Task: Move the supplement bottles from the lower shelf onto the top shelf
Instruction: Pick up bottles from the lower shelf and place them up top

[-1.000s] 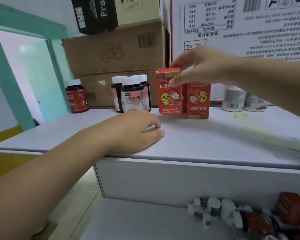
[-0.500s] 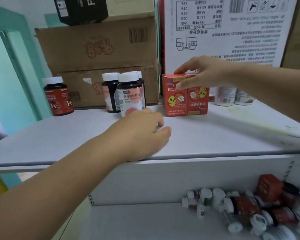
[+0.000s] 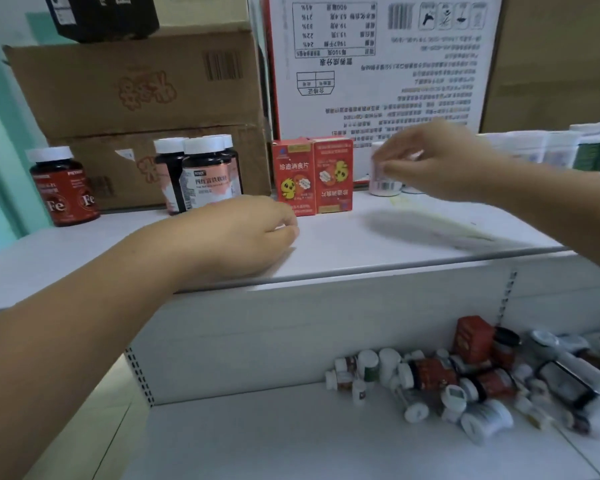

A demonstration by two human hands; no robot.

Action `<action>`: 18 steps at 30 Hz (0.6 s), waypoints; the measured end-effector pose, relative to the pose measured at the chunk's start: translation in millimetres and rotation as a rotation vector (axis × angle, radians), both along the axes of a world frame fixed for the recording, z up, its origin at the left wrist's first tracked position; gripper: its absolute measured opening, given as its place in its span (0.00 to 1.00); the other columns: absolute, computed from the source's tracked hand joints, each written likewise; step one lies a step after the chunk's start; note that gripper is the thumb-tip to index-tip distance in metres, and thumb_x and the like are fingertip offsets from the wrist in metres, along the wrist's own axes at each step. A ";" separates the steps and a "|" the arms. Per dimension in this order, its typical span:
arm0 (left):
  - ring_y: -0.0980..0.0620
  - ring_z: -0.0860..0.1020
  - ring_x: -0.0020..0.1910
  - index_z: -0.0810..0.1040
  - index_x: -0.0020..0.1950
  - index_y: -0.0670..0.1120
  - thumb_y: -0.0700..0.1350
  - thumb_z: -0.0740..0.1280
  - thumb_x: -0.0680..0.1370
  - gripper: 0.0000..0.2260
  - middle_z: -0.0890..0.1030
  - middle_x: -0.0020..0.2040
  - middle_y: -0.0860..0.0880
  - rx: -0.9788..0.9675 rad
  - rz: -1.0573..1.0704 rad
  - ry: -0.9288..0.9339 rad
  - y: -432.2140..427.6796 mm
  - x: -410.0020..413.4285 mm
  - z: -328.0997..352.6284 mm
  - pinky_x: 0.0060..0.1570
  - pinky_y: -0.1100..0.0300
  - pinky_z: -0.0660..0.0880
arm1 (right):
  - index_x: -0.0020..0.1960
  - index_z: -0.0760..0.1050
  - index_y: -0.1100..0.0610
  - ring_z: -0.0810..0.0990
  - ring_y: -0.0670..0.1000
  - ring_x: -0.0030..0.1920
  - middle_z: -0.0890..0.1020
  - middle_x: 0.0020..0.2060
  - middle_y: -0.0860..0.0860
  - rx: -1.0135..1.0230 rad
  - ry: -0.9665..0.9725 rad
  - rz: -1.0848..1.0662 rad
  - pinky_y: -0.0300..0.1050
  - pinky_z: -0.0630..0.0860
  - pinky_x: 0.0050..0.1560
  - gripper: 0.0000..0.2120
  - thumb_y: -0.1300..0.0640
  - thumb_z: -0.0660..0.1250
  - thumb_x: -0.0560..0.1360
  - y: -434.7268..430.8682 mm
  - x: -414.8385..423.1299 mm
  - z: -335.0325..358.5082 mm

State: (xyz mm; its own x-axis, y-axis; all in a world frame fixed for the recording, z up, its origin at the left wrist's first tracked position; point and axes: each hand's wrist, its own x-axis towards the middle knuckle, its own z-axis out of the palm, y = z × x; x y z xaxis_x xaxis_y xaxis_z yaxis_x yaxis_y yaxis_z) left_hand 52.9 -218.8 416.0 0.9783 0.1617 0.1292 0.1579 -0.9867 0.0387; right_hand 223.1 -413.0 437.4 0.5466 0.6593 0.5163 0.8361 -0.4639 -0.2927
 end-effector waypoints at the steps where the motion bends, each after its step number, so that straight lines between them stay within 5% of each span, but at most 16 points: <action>1: 0.53 0.74 0.61 0.77 0.63 0.55 0.55 0.56 0.83 0.14 0.77 0.63 0.56 0.020 -0.031 -0.007 -11.0 5.6 2.6 0.64 0.51 0.72 | 0.57 0.81 0.50 0.79 0.45 0.50 0.82 0.50 0.46 -0.076 0.005 -0.016 0.41 0.73 0.51 0.11 0.51 0.66 0.77 -14.2 1.2 -11.1; 10: 0.49 0.73 0.66 0.72 0.69 0.54 0.56 0.56 0.83 0.17 0.75 0.69 0.52 0.111 -0.227 -0.009 -155.7 100.0 10.2 0.66 0.51 0.70 | 0.58 0.80 0.47 0.78 0.46 0.56 0.82 0.55 0.44 -0.171 -0.003 -0.177 0.43 0.74 0.54 0.12 0.50 0.63 0.77 -148.8 27.7 -31.0; 18: 0.48 0.72 0.67 0.74 0.69 0.52 0.54 0.58 0.83 0.17 0.75 0.70 0.50 0.037 -0.421 -0.140 -333.4 180.9 4.5 0.64 0.53 0.70 | 0.61 0.79 0.49 0.78 0.49 0.56 0.81 0.59 0.48 -0.151 0.019 -0.457 0.41 0.70 0.53 0.13 0.52 0.63 0.78 -364.0 58.6 -37.6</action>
